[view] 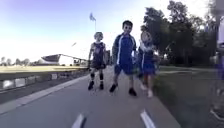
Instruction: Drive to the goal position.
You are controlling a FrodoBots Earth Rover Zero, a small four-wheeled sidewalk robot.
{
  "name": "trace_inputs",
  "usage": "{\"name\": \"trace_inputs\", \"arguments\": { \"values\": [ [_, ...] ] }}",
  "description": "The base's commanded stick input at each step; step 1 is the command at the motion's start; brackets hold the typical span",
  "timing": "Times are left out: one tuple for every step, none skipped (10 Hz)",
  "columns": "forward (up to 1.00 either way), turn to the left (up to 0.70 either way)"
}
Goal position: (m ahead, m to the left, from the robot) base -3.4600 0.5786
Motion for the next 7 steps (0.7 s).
{"name": "trace_inputs", "arguments": {
  "values": [
    [-1.00, 0.00],
    [-1.00, 0.00],
    [-1.00, 0.00],
    [-1.00, 0.00],
    [-1.00, 0.00],
    [-1.00, 0.00],
    [-0.20, 0.00]
  ]
}}
